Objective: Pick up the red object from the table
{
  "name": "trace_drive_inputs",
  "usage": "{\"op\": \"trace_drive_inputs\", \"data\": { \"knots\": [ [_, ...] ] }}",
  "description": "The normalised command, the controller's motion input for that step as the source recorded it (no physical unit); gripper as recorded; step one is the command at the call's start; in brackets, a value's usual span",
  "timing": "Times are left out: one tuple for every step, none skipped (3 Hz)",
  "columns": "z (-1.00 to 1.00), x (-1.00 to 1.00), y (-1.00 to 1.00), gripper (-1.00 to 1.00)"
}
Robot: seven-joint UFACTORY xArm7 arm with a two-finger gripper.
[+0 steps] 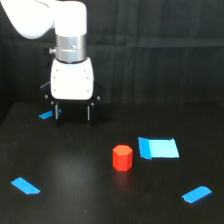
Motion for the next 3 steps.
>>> {"op": "trace_drive_inputs", "data": {
  "knots": [
    [-0.35,0.86,-0.92,0.93],
    [-0.32,0.81,-0.76,0.91],
    [-0.26,0.71,-0.82,0.99]
  ]
}}
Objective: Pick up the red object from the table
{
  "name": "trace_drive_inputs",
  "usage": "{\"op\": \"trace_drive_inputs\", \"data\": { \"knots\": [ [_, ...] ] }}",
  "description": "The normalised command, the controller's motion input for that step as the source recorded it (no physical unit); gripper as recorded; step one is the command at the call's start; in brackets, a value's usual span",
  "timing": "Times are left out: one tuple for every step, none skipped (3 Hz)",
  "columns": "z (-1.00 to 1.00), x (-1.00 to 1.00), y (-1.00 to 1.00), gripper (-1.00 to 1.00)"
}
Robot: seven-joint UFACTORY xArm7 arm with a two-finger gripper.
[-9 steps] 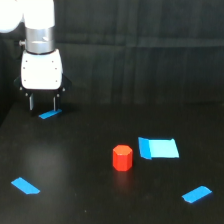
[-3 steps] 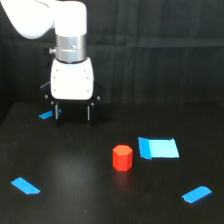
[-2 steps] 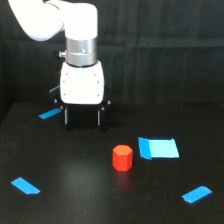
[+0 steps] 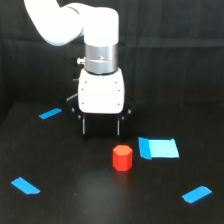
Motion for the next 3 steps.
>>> {"op": "trace_drive_inputs", "data": {
  "knots": [
    [-0.22,0.67,-0.9,0.99],
    [-0.1,0.27,-0.91,0.93],
    [-0.17,0.19,-0.59,0.99]
  ]
}}
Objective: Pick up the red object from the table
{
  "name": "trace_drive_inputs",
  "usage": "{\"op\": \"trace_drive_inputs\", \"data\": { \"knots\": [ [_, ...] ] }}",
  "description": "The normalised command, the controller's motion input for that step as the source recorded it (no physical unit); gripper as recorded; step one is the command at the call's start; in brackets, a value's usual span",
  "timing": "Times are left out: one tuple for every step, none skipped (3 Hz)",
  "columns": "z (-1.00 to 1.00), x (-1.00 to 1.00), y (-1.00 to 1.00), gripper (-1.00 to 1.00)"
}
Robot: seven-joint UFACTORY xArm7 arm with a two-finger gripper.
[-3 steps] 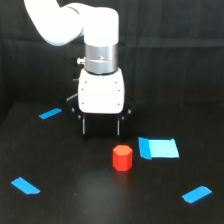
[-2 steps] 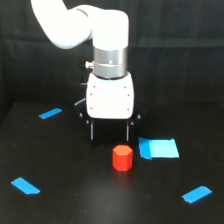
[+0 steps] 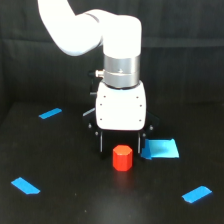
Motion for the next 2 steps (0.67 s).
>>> {"op": "trace_drive_inputs", "data": {
  "knots": [
    [-0.29,0.19,-0.28,0.27],
    [-0.28,0.23,-0.05,-0.45]
  ]
}}
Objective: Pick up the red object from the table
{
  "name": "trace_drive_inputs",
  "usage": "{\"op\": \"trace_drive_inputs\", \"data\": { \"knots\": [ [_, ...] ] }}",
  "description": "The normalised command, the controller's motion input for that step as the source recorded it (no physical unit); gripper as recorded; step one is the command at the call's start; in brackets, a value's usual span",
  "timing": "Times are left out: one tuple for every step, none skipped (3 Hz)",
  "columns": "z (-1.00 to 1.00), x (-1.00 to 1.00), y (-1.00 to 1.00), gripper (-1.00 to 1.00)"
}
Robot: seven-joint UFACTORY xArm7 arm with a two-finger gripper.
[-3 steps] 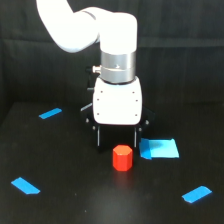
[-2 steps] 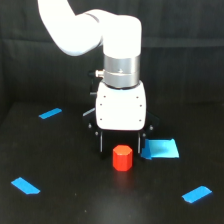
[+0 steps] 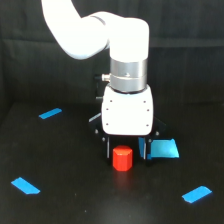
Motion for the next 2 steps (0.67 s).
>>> {"op": "trace_drive_inputs", "data": {
  "knots": [
    [-0.15,0.1,0.17,-0.91],
    [-0.13,0.07,0.21,-1.0]
  ]
}}
